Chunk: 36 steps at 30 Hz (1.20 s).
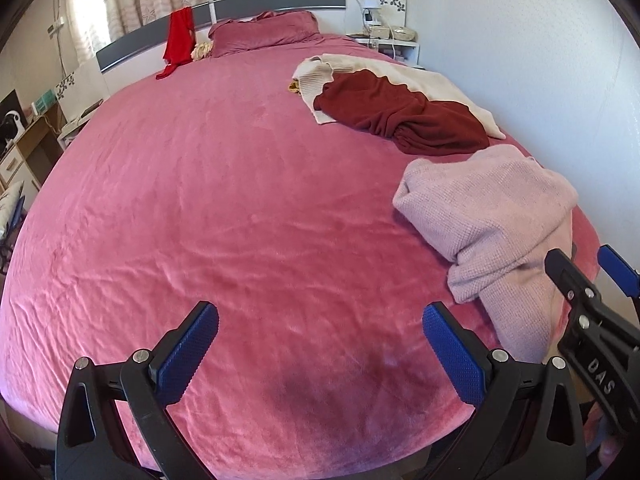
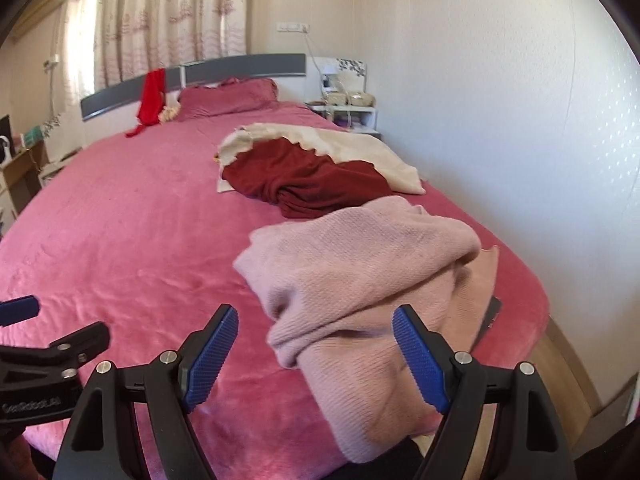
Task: Fold clothes
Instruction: 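Move both grippers toward the light pink knit sweater on the bed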
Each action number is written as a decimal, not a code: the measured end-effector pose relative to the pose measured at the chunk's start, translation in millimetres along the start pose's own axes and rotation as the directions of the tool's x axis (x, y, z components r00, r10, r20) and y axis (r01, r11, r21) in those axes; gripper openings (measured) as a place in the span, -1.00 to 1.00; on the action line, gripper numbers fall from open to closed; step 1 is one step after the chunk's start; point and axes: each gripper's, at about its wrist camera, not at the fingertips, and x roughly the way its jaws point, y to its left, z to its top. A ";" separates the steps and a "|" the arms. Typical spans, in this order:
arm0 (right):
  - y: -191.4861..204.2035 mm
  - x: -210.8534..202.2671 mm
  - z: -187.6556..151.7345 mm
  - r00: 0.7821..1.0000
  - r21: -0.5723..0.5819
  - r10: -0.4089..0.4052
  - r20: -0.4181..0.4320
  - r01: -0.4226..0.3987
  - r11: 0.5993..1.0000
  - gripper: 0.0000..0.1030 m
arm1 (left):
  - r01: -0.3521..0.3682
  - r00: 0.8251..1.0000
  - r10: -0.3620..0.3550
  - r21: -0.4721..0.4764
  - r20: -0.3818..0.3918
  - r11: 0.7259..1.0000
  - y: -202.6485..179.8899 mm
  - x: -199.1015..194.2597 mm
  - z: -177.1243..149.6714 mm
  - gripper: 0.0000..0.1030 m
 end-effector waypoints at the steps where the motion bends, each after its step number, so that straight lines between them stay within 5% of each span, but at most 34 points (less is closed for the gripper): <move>1: -1.6 1.8 1.1 1.000 0.006 -0.006 -0.007 0.006 1.000 0.58 | -0.004 1.000 0.004 0.001 0.004 1.000 0.3 -1.1 -0.8 1.00; 11: -6.1 9.8 5.4 0.999 0.039 -0.010 -0.048 0.011 0.999 0.58 | -0.069 0.997 0.068 0.022 0.036 0.997 -2.2 -2.8 1.5 1.00; 36: -6.7 28.7 5.7 0.993 0.101 0.005 -0.122 0.007 0.995 0.58 | -0.085 0.996 0.085 -0.007 -0.005 0.996 6.1 10.3 1.5 1.00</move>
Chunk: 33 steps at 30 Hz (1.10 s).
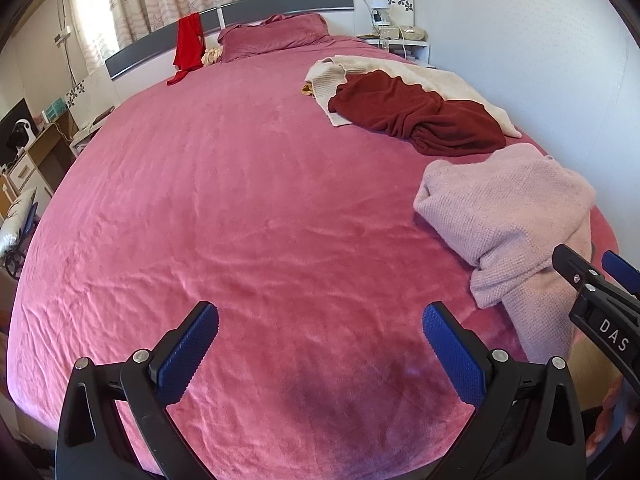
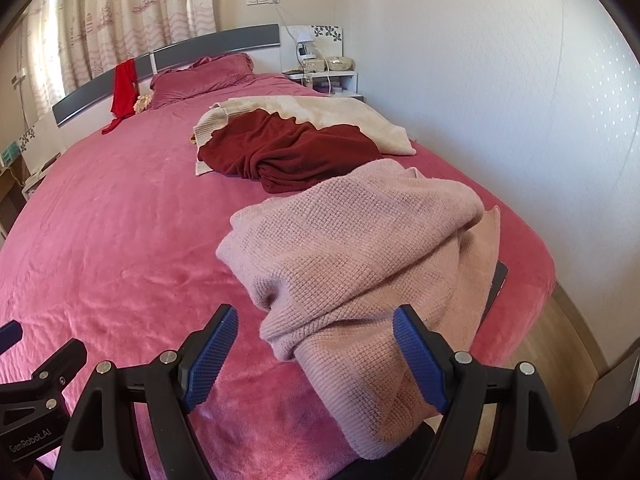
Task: Fold clothes
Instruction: 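Move both grippers toward the light pink knit sweater on the bed, then grasp the pink sweater with the right gripper and lift it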
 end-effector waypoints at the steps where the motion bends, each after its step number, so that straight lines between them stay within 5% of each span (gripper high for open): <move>1: 0.0 0.6 0.0 1.000 0.001 -0.001 -0.003 0.001 1.000 0.58 | 0.000 1.000 0.000 -0.001 -0.002 1.000 0.4 0.7 0.0 1.00; 20: -20.2 13.0 14.1 0.999 0.014 -0.044 -0.023 0.044 0.999 0.58 | -0.017 1.000 0.016 -0.049 -0.017 0.999 23.5 12.8 3.0 1.00; 27: -62.7 4.0 37.4 0.992 0.097 -0.107 0.062 0.101 0.990 0.58 | -0.055 0.998 0.054 -0.105 -0.014 0.993 48.5 19.4 4.7 1.00; 33: -87.6 41.0 54.4 0.983 0.096 -0.182 -0.034 0.184 0.978 0.58 | -0.042 0.998 0.034 -0.155 -0.054 0.987 64.4 29.4 2.9 1.00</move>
